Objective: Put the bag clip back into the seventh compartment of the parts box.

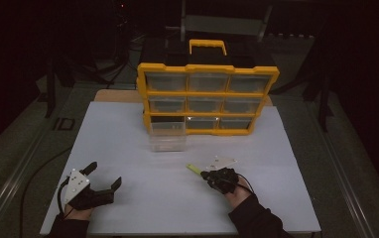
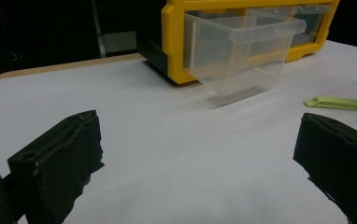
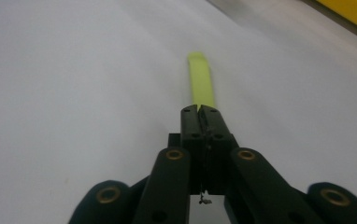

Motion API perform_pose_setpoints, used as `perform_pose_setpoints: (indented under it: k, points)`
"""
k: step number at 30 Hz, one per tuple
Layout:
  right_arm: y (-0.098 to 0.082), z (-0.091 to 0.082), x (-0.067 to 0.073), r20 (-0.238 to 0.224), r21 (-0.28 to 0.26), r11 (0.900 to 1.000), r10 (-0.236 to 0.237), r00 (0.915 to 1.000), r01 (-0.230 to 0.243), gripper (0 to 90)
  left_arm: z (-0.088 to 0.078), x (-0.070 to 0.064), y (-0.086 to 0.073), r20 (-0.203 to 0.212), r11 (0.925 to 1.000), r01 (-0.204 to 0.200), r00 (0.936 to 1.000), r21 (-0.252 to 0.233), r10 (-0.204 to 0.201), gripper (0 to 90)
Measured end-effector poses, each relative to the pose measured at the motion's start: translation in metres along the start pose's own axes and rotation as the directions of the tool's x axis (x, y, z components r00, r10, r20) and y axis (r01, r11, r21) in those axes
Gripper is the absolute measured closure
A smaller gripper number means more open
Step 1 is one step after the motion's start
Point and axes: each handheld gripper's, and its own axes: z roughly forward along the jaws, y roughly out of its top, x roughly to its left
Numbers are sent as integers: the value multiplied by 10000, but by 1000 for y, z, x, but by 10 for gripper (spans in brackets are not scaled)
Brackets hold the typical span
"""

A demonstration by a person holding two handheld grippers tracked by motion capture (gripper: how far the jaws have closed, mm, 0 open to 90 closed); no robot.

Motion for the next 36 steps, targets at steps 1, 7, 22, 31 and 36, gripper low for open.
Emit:
perform_pose_setpoints:
  k: [1, 7, 22, 31, 36]
  points:
    - [-1, -3, -2, -26, 30, 10000, 14, 10000, -14, 876, 0, 0, 0, 5, 10000, -2, 10000, 2, 2, 10]
    - [-4, -22, -13, -264, -155, 9996, 212, 9994, -216, 734, 1, 0, 0, -1, 10000, -38, 10000, 45, 38, 10]
    - [9, -37, -22, -551, -683, 9954, 635, 9965, -672, 145, 1, 0, -1, 38, 10000, -1, 10000, 45, 1, 10]
    - [22, -37, -27, -804, -749, 9951, 590, 9950, -650, 92, 0, 0, -1, 70, 10000, -14, 10000, 37, 14, 10]
    - [30, -37, -27, -883, -716, 9971, 187, 9959, -251, 92, 0, 0, -1, 77, 10000, 4, 10000, 29, -4, 10]
